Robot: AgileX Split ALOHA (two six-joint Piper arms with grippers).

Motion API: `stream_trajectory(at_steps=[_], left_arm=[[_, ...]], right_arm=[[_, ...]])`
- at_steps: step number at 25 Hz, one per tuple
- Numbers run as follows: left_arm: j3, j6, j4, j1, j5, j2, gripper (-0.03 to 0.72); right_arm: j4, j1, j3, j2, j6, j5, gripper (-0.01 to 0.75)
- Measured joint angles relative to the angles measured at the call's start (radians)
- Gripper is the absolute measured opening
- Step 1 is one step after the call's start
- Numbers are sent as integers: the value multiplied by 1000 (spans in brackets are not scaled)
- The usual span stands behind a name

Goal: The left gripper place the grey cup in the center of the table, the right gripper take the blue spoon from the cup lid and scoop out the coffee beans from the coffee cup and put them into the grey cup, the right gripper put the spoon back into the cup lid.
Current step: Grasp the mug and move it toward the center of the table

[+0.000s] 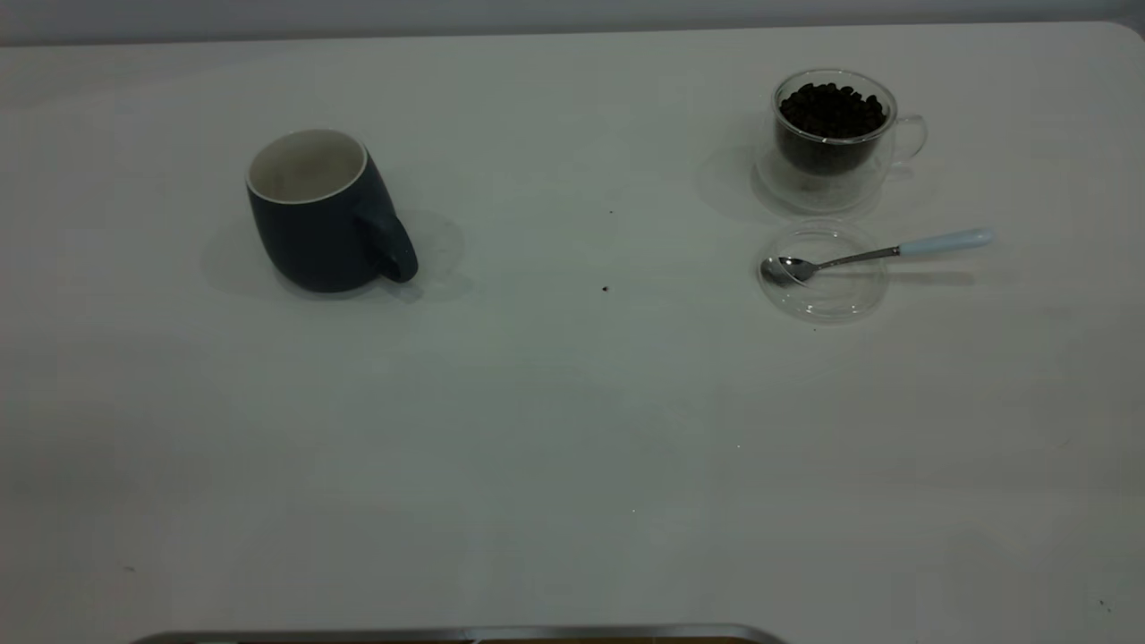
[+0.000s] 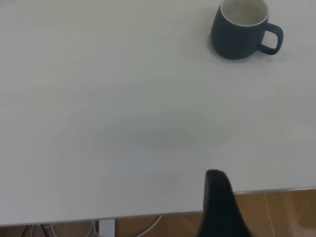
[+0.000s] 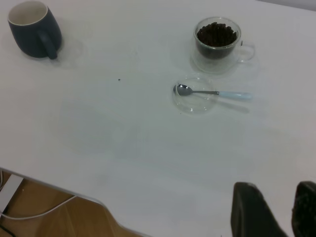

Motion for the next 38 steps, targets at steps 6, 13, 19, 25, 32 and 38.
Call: stream_trajectory(at_steps=[6,13,19,25,32,38], left_arm=[[0,0,0,0,0,0,544],[0,0,0,0,0,0,544],[0,-7,2,0,-1,3,544],[-43,-116,74,0,-144,215,544],[-125,-161,131,0,-363,693,544],[-261,-224,225,0,-450,1062,544]], right_arm=[[0,0,0,0,0,0,242],[0,0,0,0,0,0,242],[0,0,0,0,0,0,242],[0,0,0,0,0,0,242],[0,0,0,0,0,0,242],[0,0,0,0,0,0,242]])
